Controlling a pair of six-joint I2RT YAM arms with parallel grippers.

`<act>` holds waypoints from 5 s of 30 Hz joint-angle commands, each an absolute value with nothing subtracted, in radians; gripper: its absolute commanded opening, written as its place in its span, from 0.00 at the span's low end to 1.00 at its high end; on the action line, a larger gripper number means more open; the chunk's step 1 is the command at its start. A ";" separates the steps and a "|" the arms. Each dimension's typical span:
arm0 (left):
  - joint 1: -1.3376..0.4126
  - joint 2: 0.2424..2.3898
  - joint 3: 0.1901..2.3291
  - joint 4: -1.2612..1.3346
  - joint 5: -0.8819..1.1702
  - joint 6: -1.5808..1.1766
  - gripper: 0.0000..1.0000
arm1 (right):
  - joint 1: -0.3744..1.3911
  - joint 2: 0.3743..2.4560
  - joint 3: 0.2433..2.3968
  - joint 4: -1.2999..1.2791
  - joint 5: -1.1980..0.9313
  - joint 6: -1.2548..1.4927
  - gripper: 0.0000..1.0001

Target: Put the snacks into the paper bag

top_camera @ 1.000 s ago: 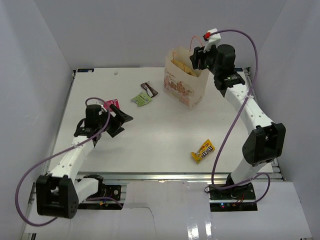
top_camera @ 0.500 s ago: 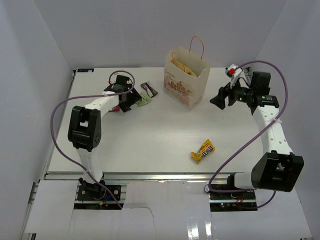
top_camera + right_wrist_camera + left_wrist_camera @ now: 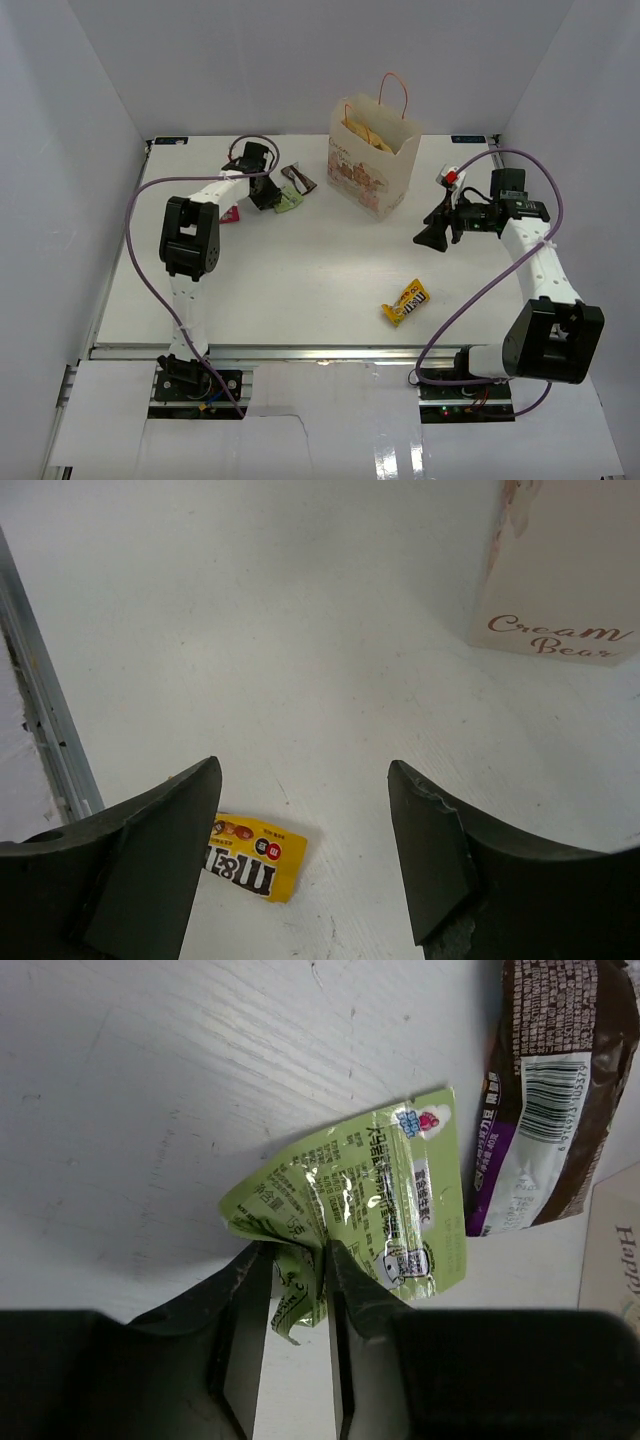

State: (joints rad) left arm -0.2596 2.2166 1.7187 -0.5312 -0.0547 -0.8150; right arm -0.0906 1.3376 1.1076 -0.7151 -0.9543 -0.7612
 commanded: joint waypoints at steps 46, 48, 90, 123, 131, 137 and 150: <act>-0.518 0.991 0.581 -0.038 0.238 -0.888 0.63 | 0.743 1.534 1.282 -0.253 -0.566 0.154 0.08; -0.518 0.953 0.621 -0.118 0.188 -0.848 0.72 | 0.732 1.523 1.351 -0.339 -0.603 0.016 0.08; -0.353 0.988 0.814 -0.532 -0.162 -0.864 0.89 | 0.290 1.882 2.065 -0.178 -0.259 -0.335 0.59; 0.083 2.108 1.601 -0.827 -0.041 -1.259 0.57 | 0.104 1.293 1.259 -0.595 -0.963 -0.560 0.69; 0.092 2.149 1.646 -0.821 -0.026 -1.163 0.30 | 0.106 1.295 1.233 -0.689 -1.048 -0.637 0.66; 0.092 2.114 1.628 -0.750 -0.002 -0.971 0.02 | 0.120 1.307 1.218 -0.712 -1.007 -0.631 0.63; 0.026 1.489 0.922 -0.136 0.669 -0.480 0.00 | 0.325 1.394 1.190 -0.543 -0.785 -0.252 0.54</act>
State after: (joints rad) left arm 0.0540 1.6493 1.0370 -0.3958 0.3882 -0.5919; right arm 0.2642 1.3746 1.1809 -0.6357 -0.8257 -0.4099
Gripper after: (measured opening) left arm 0.008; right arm 0.535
